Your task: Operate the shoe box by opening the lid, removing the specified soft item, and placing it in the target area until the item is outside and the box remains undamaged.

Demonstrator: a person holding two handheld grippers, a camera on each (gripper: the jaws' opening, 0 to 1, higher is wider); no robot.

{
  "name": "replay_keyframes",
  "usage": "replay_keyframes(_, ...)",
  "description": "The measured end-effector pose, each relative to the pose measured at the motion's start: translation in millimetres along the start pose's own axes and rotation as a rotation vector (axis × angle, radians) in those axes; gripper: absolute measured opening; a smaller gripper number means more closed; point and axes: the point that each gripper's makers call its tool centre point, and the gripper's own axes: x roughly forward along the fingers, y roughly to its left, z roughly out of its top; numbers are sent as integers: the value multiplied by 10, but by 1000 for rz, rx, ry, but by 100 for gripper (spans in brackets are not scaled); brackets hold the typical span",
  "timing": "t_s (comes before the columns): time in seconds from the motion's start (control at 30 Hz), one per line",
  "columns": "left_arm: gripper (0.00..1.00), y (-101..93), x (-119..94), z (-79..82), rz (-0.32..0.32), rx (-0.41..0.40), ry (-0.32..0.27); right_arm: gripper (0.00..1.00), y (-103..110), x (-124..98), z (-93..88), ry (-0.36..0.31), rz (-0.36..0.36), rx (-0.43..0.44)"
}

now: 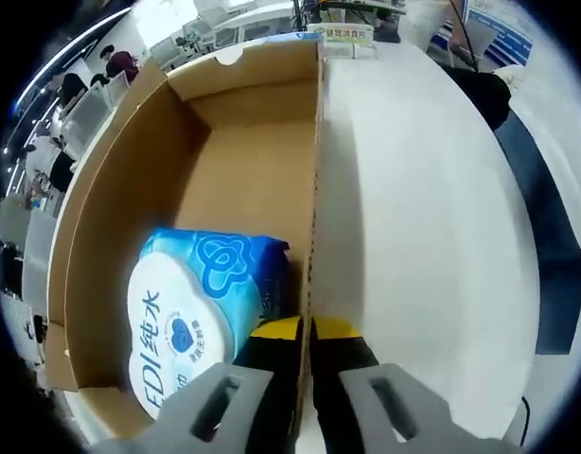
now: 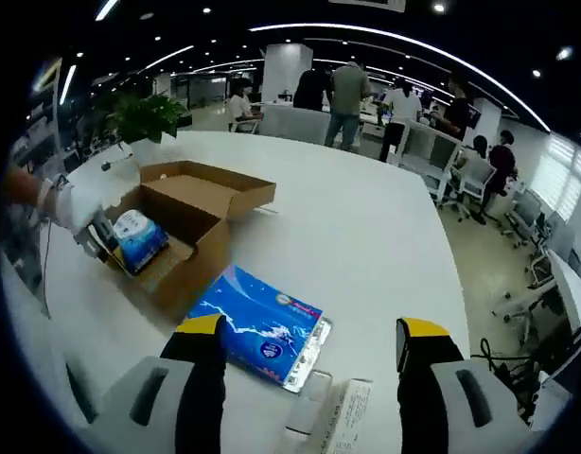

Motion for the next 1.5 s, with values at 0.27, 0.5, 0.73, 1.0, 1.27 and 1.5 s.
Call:
replay_keyframes(0.27,2,4,5,1,-1,25,-3,77,459,55,394,-14,98,-96)
replay_keyframes(0.5,2,-6,14,-4,-5,36,-4,78,821,154,668,0,149,-248)
replay_keyframes(0.73,1,-16,18,-25,-14,52,-5,78,1177,305,894,-7,215,-352)
replay_keyframes(1.0,1,-21,12,-40,-19,52,-19,79,1578,597,1139,-18,319,-446)
replay_keyframes(1.27,1,-29,4,-34,-21,51,-24,81,1956,927,1015,4,469,-495)
replay_keyframes(1.5,1,-32,11,-30,-23,39,-22,81,2106,1125,920,29,520,-522)
